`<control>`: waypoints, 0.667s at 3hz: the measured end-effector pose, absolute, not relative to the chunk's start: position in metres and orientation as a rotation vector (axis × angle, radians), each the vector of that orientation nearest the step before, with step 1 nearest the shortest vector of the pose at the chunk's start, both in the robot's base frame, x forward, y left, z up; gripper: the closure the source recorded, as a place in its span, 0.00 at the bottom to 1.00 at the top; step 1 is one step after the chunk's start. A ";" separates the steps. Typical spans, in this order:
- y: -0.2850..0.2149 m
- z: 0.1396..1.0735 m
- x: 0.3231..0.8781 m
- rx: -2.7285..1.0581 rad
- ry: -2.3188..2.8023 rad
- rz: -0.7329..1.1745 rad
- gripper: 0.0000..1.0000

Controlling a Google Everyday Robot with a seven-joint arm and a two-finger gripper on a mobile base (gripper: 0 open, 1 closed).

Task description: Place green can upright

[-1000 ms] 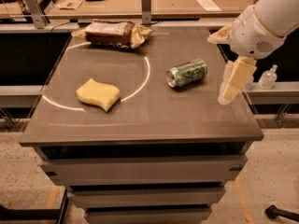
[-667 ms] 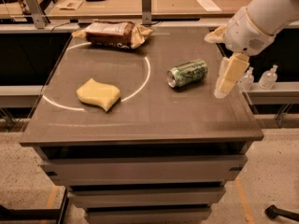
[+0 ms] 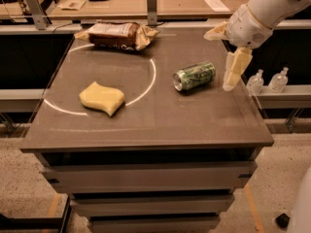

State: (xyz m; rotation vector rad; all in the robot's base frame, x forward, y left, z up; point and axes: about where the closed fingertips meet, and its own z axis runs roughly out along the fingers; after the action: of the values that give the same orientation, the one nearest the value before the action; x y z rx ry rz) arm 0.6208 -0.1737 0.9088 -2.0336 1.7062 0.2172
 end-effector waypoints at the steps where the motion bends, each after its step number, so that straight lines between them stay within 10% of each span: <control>1: -0.161 0.898 0.637 -2.111 1.665 0.198 0.00; 2: -0.152 0.879 0.645 -2.155 1.683 0.181 0.00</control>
Offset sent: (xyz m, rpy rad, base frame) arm 0.0256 0.0271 -0.0507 -0.1463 0.0492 0.0801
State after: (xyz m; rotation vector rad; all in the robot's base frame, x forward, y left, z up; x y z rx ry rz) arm 0.6455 -0.1524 0.8788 -2.1549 1.6831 0.1810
